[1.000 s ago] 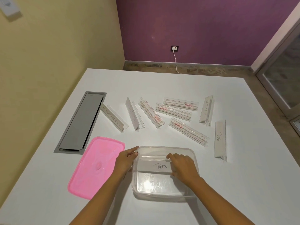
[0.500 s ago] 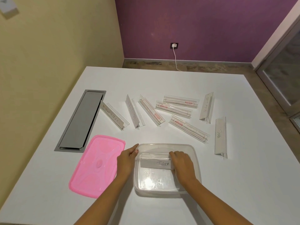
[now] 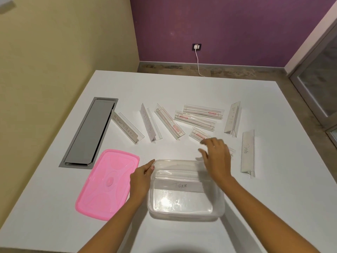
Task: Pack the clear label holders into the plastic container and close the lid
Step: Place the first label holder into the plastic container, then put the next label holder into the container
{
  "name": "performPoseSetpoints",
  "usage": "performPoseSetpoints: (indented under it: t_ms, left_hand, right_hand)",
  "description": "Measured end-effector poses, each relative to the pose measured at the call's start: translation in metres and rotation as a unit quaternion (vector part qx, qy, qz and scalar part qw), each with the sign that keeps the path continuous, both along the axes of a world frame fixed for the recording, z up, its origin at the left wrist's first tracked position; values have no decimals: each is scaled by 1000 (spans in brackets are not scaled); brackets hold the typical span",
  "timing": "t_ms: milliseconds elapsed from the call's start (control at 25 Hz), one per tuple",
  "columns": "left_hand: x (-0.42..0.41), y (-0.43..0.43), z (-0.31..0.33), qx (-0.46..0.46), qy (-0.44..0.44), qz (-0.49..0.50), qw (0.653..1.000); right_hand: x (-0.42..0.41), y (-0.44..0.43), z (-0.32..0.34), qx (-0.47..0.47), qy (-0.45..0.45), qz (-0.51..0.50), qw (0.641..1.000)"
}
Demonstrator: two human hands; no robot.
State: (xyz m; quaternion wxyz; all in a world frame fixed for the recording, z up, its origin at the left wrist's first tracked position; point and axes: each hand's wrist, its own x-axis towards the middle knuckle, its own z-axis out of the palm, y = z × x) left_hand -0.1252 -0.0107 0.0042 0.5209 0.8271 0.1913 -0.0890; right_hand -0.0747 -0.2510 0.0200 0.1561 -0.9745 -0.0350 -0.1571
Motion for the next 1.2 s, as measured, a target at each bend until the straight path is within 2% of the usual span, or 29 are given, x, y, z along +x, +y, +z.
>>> performPoseSetpoints:
  t_ms: [120, 240, 360, 480, 680, 760, 840, 960, 1080, 1200]
  left_hand:
    - [0, 1, -1, 5, 7, 1, 1000]
    - [2, 3, -2, 4, 14, 1, 1000]
    - [3, 4, -4, -3, 19, 4, 1000]
    - [3, 5, -6, -3, 21, 6, 1000]
    - [4, 5, -6, -8, 29, 10, 1000]
    - [3, 5, -5, -12, 28, 7, 1000]
    - [3, 5, -4, -15, 26, 5, 1000]
    - [7, 7, -1, 0, 30, -10, 1000]
    - [16, 8, 8, 30, 24, -42, 998]
    - [29, -1, 31, 53, -76, -94, 991]
  right_hand:
    - [41, -26, -17, 4, 160, -90, 983]
    - [64, -49, -39, -66, 269, -87, 957]
    - [70, -58, -51, -109, 290, -79, 948]
    - [67, -62, -58, -152, 271, -78, 947]
    - [70, -68, -57, -154, 255, -57, 953]
    - [72, -70, -51, -100, 254, -54, 960]
    - [73, -69, -43, 7, 265, -80, 961]
    - [70, -66, -21, 166, 283, -127, 936]
    - [62, -64, 10, 352, 273, -103, 889]
    - [50, -64, 46, 456, 342, 8, 822]
